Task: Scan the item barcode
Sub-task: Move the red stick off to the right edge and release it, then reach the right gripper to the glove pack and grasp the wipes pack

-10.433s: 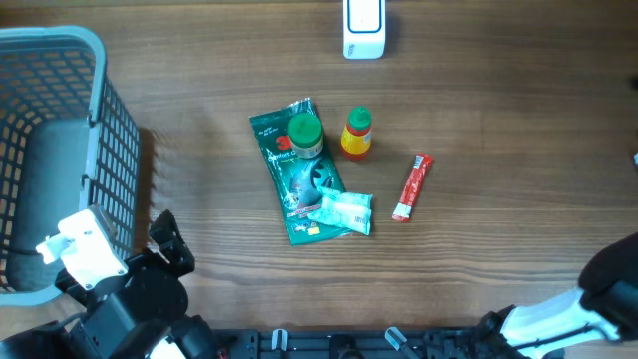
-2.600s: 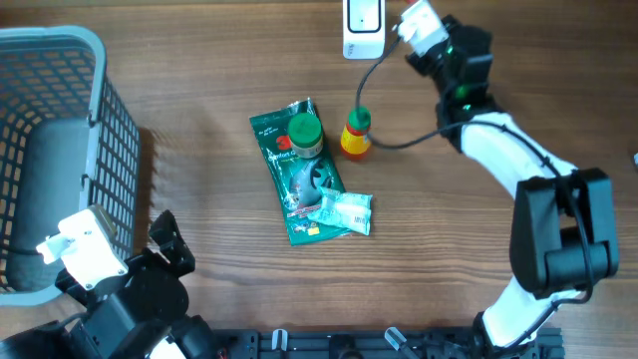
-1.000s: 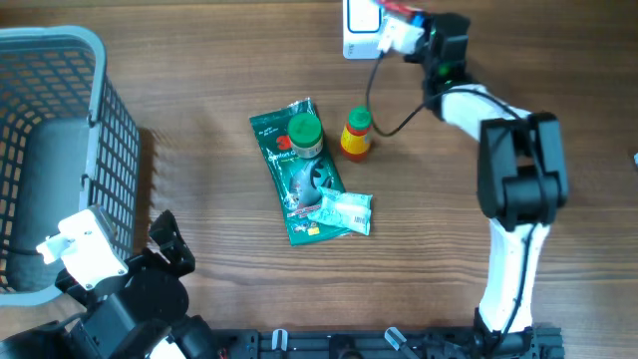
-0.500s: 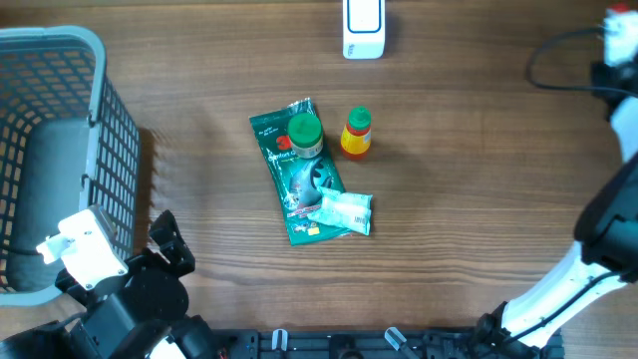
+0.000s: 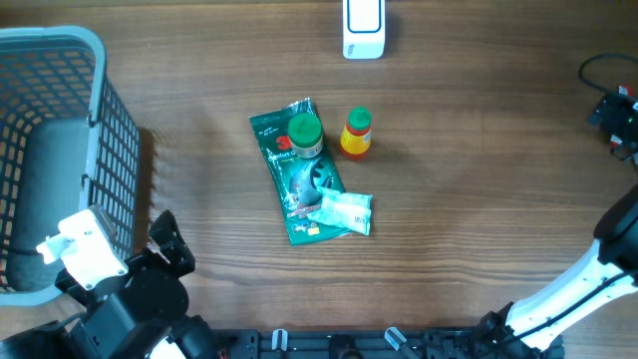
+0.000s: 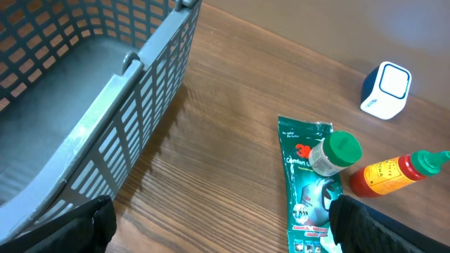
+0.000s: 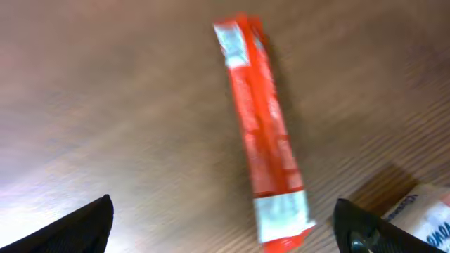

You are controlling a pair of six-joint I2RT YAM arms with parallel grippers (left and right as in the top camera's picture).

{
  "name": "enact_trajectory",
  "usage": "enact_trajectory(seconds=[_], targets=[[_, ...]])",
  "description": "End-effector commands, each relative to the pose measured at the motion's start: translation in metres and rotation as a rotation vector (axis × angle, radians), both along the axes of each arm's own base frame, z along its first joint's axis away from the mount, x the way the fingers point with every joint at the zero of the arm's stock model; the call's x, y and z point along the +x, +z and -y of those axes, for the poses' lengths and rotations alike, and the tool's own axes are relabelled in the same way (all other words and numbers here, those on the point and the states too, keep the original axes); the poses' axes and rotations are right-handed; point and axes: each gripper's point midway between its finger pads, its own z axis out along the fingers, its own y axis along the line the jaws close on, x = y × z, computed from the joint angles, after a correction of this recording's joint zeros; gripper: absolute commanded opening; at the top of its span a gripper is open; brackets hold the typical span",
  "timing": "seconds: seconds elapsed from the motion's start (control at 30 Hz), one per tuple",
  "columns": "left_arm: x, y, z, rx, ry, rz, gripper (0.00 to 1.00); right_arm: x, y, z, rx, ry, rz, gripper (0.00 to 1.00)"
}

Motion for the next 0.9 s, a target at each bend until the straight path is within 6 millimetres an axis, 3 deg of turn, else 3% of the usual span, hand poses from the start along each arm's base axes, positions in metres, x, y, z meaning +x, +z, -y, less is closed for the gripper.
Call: enact_trajectory(seconds=[0.0, 0.03, 0.1, 0.13, 0.2, 0.23, 0.33, 0.4, 0.47, 0.53, 0.67, 0.77, 0.83, 0.87], targets=[[0.000, 0.000, -0.001, -0.007, 0.016, 0.004, 1.00, 0.021, 0.130, -0.045, 0.198, -0.025, 0.350, 1.00], [0.000, 0.000, -0.001, -0.007, 0.016, 0.004, 1.00, 0.020, 0.151, -0.062, 0.276, -0.021, 0.395, 1.00], [0.000, 0.000, -0.001, -0.007, 0.016, 0.004, 1.00, 0.008, 0.194, -0.118, 0.505, 0.018, 0.445, 1.00], [0.000, 0.000, -0.001, -0.007, 0.016, 0.004, 1.00, 0.002, 0.203, -0.138, 0.567, 0.042, 0.437, 1.00], [0.000, 0.000, -0.001, -0.007, 0.016, 0.004, 1.00, -0.019, 0.212, -0.196, 0.694, 0.112, 0.344, 1.00], [0.000, 0.000, -0.001, -0.007, 0.016, 0.004, 1.00, -0.030, 0.209, -0.225, 0.736, 0.133, 0.271, 1.00], [0.000, 0.000, -0.001, -0.007, 0.016, 0.004, 1.00, -0.050, 0.194, -0.286, 0.794, 0.229, 0.103, 1.00], [0.000, 0.000, -0.001, -0.007, 0.016, 0.004, 1.00, -0.067, 0.182, -0.339, 0.796, 0.382, -0.022, 1.00], [0.000, 0.000, -0.001, -0.007, 0.016, 0.004, 1.00, -0.084, 0.174, -0.385, 0.754, 0.526, -0.124, 1.00], [0.000, 0.000, -0.001, -0.007, 0.016, 0.004, 1.00, -0.096, 0.163, -0.417, 0.673, 0.590, -0.205, 1.00], [0.000, 0.000, -0.001, -0.007, 0.016, 0.004, 1.00, -0.121, 0.150, -0.506, 0.602, 0.815, -0.255, 1.00], [0.000, 0.000, -0.001, -0.007, 0.016, 0.004, 1.00, -0.130, 0.124, -0.538, 0.483, 0.851, -0.270, 1.00], [0.000, 0.000, -0.001, -0.007, 0.016, 0.004, 1.00, -0.129, 0.084, -0.526, 0.272, 0.584, -0.310, 0.96], [0.000, 0.000, -0.001, -0.007, 0.016, 0.004, 1.00, -0.131, 0.068, -0.527, 0.174, 0.548, -0.310, 0.93]])
